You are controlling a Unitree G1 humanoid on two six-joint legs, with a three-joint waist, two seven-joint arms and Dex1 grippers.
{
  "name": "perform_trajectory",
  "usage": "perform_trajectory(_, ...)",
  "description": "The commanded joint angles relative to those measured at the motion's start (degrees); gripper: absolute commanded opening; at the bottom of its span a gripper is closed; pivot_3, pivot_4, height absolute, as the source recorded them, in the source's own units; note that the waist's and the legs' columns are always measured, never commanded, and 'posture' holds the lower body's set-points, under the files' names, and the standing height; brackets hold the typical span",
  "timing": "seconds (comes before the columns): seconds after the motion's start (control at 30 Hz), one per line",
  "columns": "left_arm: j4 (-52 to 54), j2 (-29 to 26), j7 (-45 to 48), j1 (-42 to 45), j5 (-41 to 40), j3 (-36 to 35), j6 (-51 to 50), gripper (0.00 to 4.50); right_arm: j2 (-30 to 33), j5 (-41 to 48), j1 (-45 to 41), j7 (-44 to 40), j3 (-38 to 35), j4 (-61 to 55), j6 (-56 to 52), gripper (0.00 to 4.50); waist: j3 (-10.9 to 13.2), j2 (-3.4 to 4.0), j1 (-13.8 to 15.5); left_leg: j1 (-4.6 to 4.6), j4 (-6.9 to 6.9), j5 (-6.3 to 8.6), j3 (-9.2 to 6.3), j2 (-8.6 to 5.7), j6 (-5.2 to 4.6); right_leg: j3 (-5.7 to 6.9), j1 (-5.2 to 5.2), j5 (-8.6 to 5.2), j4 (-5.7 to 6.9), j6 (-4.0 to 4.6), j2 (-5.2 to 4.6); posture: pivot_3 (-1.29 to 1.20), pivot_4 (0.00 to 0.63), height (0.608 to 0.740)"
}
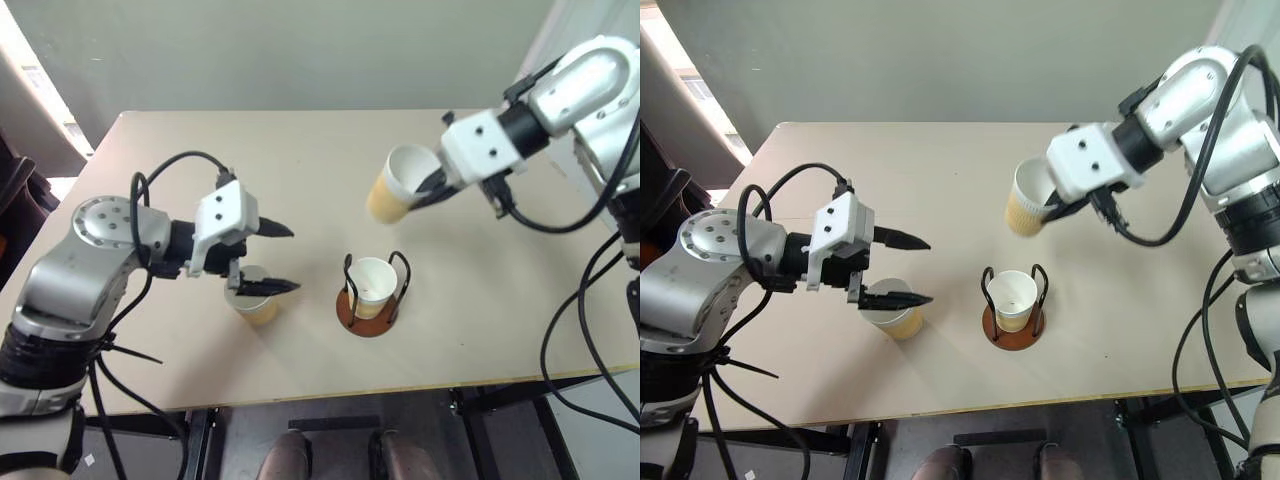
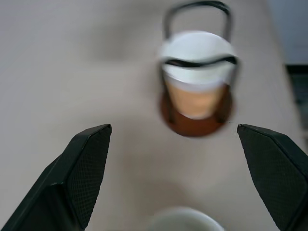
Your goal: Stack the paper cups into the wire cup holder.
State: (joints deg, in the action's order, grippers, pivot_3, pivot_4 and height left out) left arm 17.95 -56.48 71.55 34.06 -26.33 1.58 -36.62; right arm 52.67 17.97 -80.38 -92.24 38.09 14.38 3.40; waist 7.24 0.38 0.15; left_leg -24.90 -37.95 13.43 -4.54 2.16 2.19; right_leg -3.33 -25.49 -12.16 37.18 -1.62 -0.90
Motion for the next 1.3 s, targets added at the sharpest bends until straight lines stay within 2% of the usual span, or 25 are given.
perform_trajectory(0.03,3.7,-2.7,2.5,-2.4,-3.2,-3.6,0.1,4.50,2.2,3.3,-0.8,-0.3,1.3,-5.6,-1.6,0.02,0.0,0.00,-0.1,0.00,0.00,0.16,-0.01,0.01,-0.34,-0.01,-0.01,-0.02,0.01,0.04,0.00,0.00,0.150,0.740)
perform_trajectory(0.27,4.7,-3.9,0.8,-4.4,-6.7,-7.6,-1.4,4.50,3.1,4.7,-0.3,-0.3,4.2,-9.3,-2.1,0.02,0.0,-0.01,-0.2,0.12,-0.06,0.14,0.00,0.01,-0.46,-0.01,-0.03,-0.22,0.45,0.41,-0.03,0.00,0.150,0.740)
perform_trajectory(0.47,5.7,-4.4,-0.6,-5.2,-8.2,-8.9,-2.4,4.50,1.4,3.8,0.0,-0.3,5.4,-9.5,-0.9,0.02,0.0,-0.01,-0.3,0.47,0.01,0.07,0.01,0.01,-0.49,-0.03,0.03,-0.25,0.85,0.54,-0.04,0.00,0.150,0.740)
perform_trajectory(0.73,6.1,-6.1,-2.1,-7.2,-8.9,-11.2,-2.7,4.50,-1.2,0.6,-0.2,-0.3,6.9,-6.1,1.5,0.02,0.0,-0.01,-0.4,0.48,0.03,0.06,0.00,0.01,-0.49,-0.02,0.03,-0.26,0.86,0.59,-0.03,0.00,0.150,0.740)
perform_trajectory(0.77,6.0,-6.4,-2.3,-7.4,-8.9,-11.4,-2.6,4.50,-1.4,0.5,-0.3,-0.3,7.0,-5.8,1.6,0.41,0.0,-0.01,-0.4,0.46,0.03,0.06,0.01,0.01,-0.49,-0.02,0.03,-0.27,0.84,0.60,-0.03,0.00,0.150,0.740)
perform_trajectory(0.83,6.0,-6.7,-2.3,-8.0,-9.2,-11.8,-2.6,4.50,-1.7,0.8,-0.5,-0.3,7.3,-5.3,1.5,0.87,0.0,-0.01,-0.4,0.45,0.03,0.06,0.01,0.00,-0.49,-0.02,0.03,-0.28,0.82,0.61,-0.03,0.00,0.150,0.740)
perform_trajectory(1.03,5.5,-7.4,-1.3,-8.4,-8.3,-10.6,-1.6,4.50,-2.0,1.3,-0.9,-0.3,7.4,-4.6,1.1,3.03,0.0,-0.01,-0.4,0.45,0.05,0.06,0.01,0.00,-0.49,-0.02,0.02,-0.32,0.82,0.68,-0.03,0.00,0.150,0.740)
perform_trajectory(1.1,4.3,-9.3,0.5,-8.3,-6.4,-9.5,-0.2,4.50,-2.9,1.3,-0.3,-0.3,4.6,-4.1,-0.3,3.72,0.0,-0.01,-0.5,0.46,0.05,0.06,0.02,0.01,-0.49,-0.02,0.01,-0.32,0.83,0.68,-0.03,0.00,0.150,0.740)
perform_trajectory(1.17,2.7,-12.6,3.5,-9.1,-3.3,-8.0,2.7,4.50,-5.9,1.9,1.2,2.8,-1.4,-2.1,-4.4,4.42,0.0,-0.02,-0.5,0.48,0.09,0.07,0.01,0.01,-0.48,-0.04,0.00,-0.32,0.84,0.69,-0.03,0.00,0.150,0.740)
perform_trajectory(1.23,1.5,-14.5,5.6,-9.5,-2.0,-7.1,4.7,4.50,-8.3,2.7,2.4,5.6,-5.8,-1.4,-9.5,4.42,0.0,-0.02,-0.6,0.50,0.11,0.07,0.01,0.00,-0.48,-0.06,-0.04,-0.31,0.85,0.73,-0.02,0.00,0.150,0.740)
perform_trajectory(1.3,-0.3,-17.5,8.5,-10.7,2.2,-4.3,8.5,4.50,-11.8,6.5,6.0,12.3,-11.9,-2.9,-17.8,4.42,-0.1,-0.10,-0.6,0.48,0.16,0.07,0.00,0.01,-0.48,-0.05,-0.05,-0.33,0.85,0.78,-0.01,0.00,0.150,0.740)
